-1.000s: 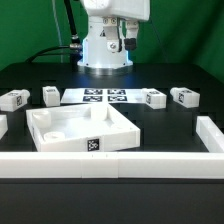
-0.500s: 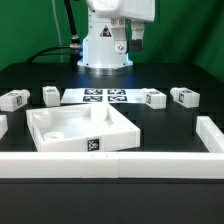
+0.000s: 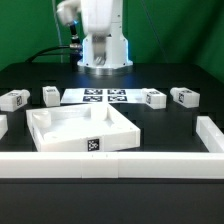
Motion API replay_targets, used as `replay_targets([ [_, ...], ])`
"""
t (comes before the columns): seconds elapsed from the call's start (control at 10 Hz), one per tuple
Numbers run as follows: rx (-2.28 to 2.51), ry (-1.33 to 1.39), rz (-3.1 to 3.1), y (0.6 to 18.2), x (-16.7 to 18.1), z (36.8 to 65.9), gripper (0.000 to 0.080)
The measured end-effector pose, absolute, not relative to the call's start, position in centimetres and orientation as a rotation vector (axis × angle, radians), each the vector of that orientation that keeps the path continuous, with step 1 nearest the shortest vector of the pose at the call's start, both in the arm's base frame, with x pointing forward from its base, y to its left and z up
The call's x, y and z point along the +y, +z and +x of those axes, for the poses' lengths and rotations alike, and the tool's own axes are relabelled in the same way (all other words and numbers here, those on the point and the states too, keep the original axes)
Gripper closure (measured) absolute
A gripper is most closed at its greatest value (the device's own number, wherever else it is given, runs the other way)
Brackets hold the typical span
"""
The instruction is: Assemble square table
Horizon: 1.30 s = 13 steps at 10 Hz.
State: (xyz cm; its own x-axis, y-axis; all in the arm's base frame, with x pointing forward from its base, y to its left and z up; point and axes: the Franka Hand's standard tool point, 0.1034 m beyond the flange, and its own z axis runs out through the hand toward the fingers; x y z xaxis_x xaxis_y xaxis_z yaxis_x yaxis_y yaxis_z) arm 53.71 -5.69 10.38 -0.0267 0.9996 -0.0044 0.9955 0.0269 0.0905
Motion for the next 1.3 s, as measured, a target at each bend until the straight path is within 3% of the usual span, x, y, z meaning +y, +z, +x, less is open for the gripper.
replay_targets([
  [0.1,2.259,0.075,2.094,9.6,-6.1,53.6,0.015],
  [0.5,2.438,0.041,1.865,9.5,-6.7,53.4,0.015],
  [0.9,2.504,-0.04,1.906,4.3,-10.6,50.5,0.015],
  [1.3,2.502,-0.039,1.909,4.3,-10.5,50.6,0.015],
])
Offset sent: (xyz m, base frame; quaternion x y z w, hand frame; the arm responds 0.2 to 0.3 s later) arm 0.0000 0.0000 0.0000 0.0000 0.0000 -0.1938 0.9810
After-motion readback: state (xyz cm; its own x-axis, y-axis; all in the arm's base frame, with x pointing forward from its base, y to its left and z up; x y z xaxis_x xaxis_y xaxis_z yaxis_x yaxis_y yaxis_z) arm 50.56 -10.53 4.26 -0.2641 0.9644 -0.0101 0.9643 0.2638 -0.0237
